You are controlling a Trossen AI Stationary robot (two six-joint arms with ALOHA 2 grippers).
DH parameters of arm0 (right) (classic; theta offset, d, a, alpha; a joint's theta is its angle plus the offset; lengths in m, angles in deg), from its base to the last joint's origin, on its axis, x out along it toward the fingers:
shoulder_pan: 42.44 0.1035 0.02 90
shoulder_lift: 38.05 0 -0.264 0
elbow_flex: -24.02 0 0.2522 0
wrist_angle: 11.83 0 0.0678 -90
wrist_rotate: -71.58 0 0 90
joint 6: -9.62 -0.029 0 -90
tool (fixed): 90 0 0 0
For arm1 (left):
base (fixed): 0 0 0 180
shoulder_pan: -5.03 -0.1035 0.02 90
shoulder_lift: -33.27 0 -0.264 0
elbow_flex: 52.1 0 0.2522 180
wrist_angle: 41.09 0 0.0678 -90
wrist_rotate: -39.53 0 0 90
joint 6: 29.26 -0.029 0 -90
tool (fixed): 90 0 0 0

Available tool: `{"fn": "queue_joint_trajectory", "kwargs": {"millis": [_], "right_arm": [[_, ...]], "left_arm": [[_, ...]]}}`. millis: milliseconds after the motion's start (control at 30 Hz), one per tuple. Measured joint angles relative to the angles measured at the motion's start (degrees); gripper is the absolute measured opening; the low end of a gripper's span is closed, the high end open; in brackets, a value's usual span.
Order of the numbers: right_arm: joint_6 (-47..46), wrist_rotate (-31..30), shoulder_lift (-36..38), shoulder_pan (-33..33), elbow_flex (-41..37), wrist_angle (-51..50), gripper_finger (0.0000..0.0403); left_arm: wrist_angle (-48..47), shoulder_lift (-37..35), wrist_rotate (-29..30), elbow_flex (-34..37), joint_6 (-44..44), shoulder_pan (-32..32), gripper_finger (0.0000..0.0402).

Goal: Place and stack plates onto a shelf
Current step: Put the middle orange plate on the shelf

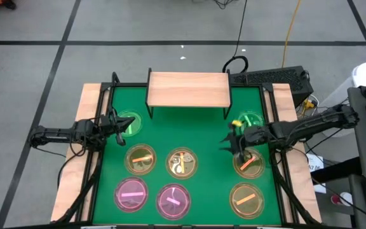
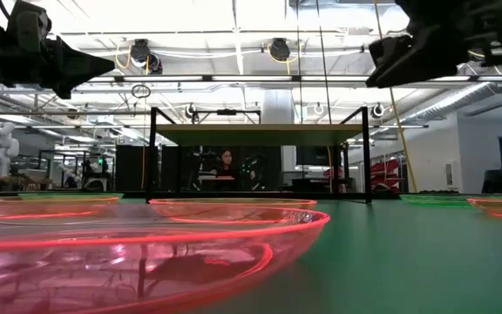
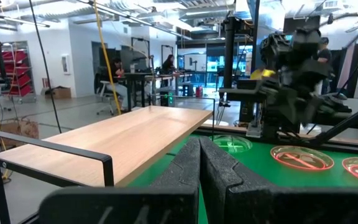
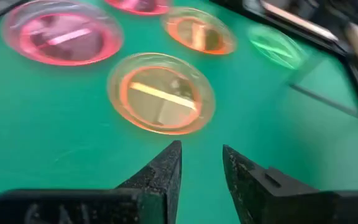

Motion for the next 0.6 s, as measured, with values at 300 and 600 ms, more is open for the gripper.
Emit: {"fn": "queue_joint_trajectory", "kwargs": {"millis": [300, 600], "right_arm": [[6.47, -0.09, -16.53, 2.06, -2.21, 15.57, 0.0103], [9.78, -1.75, -24.70, 2.08, -2.21, 26.34, 0.0103]], "left_arm": [[0.01, 0.00, 0.02, 0.00, 0.00, 0.00, 0.0001], [0.02, 0.00, 0.02, 0.00, 0.00, 0.00, 0.0001]]}}
